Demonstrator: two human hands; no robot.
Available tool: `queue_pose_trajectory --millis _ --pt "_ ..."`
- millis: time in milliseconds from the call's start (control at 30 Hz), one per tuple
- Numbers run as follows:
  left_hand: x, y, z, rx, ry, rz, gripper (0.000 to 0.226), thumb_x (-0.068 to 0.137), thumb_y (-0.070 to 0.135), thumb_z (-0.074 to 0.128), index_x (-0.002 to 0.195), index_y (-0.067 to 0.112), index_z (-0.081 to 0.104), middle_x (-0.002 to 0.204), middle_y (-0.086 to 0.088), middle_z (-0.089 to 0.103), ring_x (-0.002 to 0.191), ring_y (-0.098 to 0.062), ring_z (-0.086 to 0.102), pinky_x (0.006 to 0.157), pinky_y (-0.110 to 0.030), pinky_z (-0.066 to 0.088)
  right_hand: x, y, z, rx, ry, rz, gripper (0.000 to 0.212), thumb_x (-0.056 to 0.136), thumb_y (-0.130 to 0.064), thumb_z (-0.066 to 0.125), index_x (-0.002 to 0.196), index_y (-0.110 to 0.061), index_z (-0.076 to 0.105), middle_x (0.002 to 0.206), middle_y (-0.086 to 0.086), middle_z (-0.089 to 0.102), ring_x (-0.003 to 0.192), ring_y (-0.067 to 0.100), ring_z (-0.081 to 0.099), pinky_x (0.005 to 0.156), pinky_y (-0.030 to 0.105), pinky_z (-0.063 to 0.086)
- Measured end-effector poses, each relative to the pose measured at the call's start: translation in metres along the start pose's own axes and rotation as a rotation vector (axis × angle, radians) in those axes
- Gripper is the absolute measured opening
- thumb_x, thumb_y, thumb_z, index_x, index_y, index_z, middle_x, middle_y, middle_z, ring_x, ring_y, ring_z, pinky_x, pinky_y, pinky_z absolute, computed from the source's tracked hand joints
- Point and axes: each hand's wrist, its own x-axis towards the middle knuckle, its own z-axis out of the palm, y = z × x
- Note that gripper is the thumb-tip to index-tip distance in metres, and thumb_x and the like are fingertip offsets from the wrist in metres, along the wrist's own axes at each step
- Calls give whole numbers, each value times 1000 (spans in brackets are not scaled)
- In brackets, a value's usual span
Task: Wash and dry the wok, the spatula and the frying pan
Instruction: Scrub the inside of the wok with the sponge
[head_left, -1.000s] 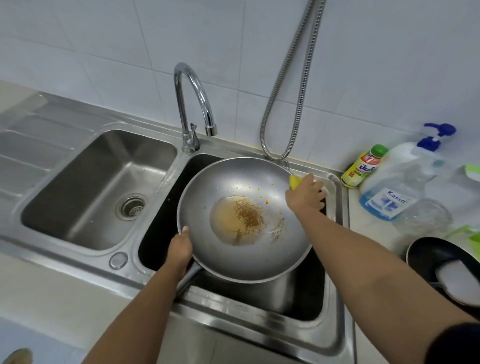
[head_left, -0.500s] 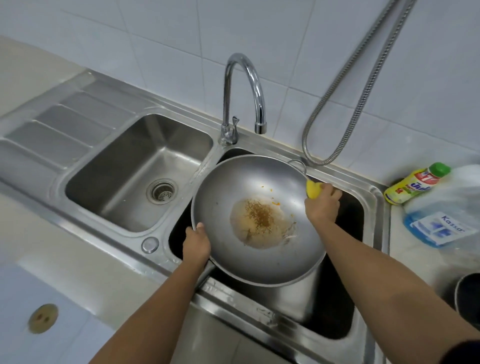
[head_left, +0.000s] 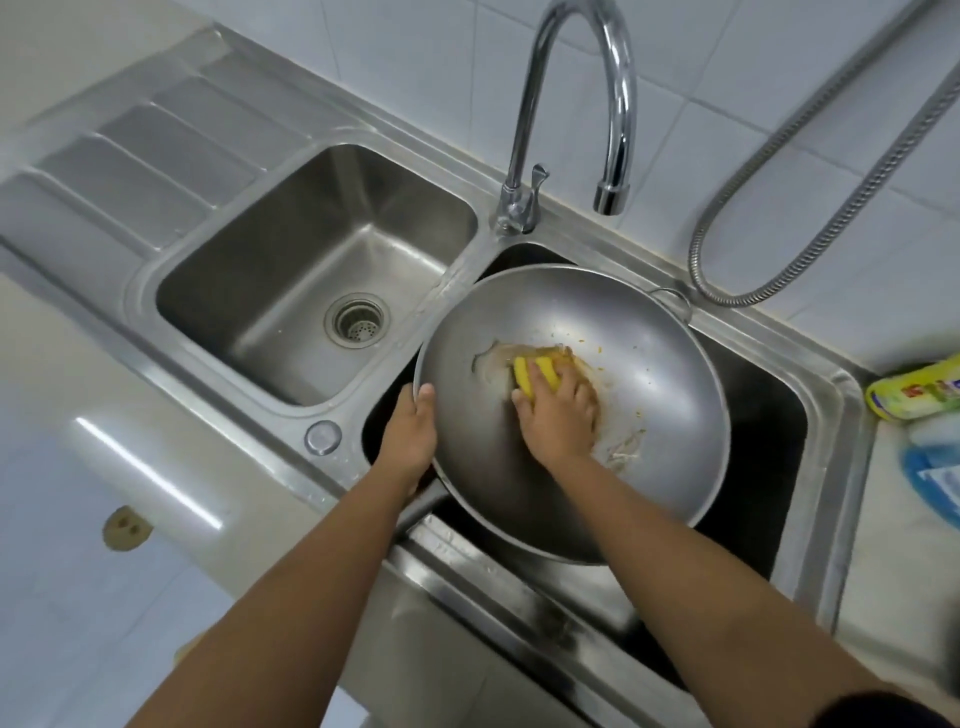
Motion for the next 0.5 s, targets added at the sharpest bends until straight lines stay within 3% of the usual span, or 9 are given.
queue_pose_trajectory --millis 67,167,200,333,367,467,500 --pt "0 0 1 73 37 42 43 104 41 28 131 14 48 123 -10 59 116 -29 55 90 -33 38 -4 -16 5 67 1 -16 56 97 -47 36 150 -32 25 155 13 18 133 39 26 109 50 25" --pt "2 -1 2 108 86 61 44 104 42 26 122 13 54 116 -11 62 112 -32 56 86 -32 36 -13 -26 11 71 1 -424 56 98 -36 39 152 -29 22 155 11 23 131 34 30 108 46 27" --pt "3 0 3 109 96 56 46 104 43 25 123 12 55 118 -12 62 114 -31 55 86 -31 35 -6 -22 11 66 25 -443 56 98 -34 40 151 -30 24 155 10 24 131 34 31 109 46 27" --pt "3 1 3 112 107 48 51 104 44 23 133 15 53 128 -10 59 122 -29 51 89 -26 31 22 -18 12 101 112 122 58 95 -33 46 149 -30 29 154 13 23 128 38 33 106 48 28" --pt "3 1 3 111 108 55 51 104 44 23 132 15 54 127 -10 60 121 -29 52 89 -26 31 21 -24 13 92 114 78 58 95 -34 46 150 -29 28 154 14 23 126 39 34 105 48 29" --pt "3 2 2 105 116 61 50 104 43 24 129 15 56 124 -10 62 118 -29 54 87 -27 33 21 -29 15 67 104 -370 57 96 -37 43 150 -27 29 149 15 31 120 37 40 102 48 38" --pt "3 2 2 111 115 62 50 104 43 24 129 14 56 124 -11 62 119 -30 53 87 -27 33 28 -26 14 54 114 -395 57 96 -37 44 150 -27 30 148 14 33 119 36 41 101 48 39"
